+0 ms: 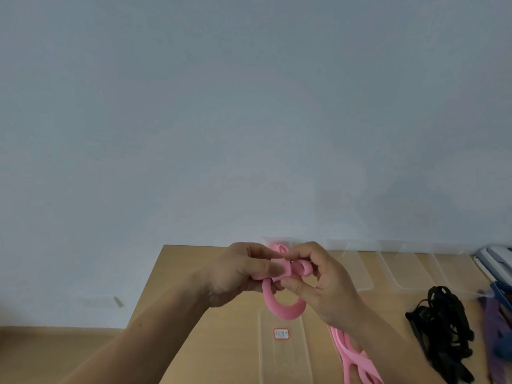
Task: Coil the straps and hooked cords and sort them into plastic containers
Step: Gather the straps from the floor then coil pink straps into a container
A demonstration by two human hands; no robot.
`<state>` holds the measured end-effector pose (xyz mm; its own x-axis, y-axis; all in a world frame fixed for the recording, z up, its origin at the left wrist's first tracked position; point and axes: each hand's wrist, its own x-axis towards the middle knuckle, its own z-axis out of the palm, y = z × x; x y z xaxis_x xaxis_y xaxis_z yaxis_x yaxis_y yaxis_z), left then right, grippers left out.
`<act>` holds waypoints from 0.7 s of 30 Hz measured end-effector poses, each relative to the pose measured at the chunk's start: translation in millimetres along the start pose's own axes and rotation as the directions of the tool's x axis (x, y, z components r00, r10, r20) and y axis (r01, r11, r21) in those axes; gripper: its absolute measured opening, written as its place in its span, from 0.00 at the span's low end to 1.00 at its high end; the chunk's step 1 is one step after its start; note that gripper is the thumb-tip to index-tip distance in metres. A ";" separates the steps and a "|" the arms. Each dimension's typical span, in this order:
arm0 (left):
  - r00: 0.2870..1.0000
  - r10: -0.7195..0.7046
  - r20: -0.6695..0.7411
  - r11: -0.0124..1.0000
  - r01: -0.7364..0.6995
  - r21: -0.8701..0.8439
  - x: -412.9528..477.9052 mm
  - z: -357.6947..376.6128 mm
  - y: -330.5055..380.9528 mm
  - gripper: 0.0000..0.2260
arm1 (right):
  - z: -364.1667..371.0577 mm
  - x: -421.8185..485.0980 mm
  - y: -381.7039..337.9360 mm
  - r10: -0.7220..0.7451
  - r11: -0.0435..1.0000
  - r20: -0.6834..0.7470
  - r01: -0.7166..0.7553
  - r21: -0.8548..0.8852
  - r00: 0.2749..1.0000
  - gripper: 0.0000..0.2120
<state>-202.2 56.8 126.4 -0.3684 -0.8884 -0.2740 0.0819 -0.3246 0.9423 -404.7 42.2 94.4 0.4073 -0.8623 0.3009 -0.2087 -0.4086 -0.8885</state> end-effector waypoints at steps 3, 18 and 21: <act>0.996 0.066 -0.067 0.996 -0.062 0.069 1.8 2.0 -3.5 0.17 | -3.6 0.9 0.2 0.066 0.995 0.023 -0.068 0.078 0.998 0.21; 0.929 0.356 -0.103 0.783 -0.236 0.576 3.2 11.1 -15.4 0.16 | -7.8 12.8 -4.7 0.266 0.958 0.068 -0.271 0.093 0.962 0.06; 0.925 0.351 -0.146 0.795 -0.212 0.569 3.7 10.8 -15.5 0.24 | -8.8 11.8 -5.3 0.228 0.957 0.023 -0.228 0.181 0.973 0.11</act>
<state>-214.8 62.1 112.9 -0.1771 -0.9830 0.0492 -0.3835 0.1150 0.9163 -406.6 31.5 105.7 0.3692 -0.9257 0.0825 -0.1318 -0.1400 -0.9813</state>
